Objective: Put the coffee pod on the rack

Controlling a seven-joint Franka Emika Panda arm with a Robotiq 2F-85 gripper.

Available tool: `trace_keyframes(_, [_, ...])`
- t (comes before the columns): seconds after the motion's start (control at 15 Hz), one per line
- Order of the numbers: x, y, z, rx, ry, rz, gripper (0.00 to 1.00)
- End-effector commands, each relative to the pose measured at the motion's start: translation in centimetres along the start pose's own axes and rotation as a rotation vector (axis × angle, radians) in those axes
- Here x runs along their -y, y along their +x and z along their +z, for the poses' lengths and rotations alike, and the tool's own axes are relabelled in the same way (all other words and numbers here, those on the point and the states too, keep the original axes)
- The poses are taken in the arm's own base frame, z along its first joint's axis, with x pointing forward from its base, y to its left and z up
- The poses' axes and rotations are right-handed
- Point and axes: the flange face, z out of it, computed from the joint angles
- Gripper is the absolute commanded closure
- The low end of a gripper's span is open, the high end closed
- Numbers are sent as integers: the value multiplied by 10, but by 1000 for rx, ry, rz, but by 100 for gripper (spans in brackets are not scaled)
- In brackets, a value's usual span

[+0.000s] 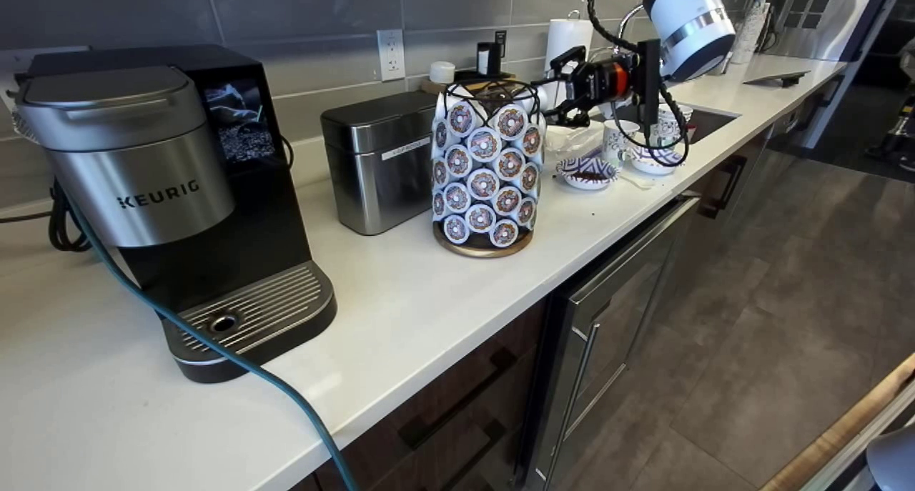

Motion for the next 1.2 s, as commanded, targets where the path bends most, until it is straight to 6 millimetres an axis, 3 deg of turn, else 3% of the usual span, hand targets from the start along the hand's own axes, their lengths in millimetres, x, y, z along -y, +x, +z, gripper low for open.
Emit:
trace_keyframes(0.0, [-1,7,6,19,27,35,72])
trace_keyframes(1.13, [-1,9,15,35,42,72,72])
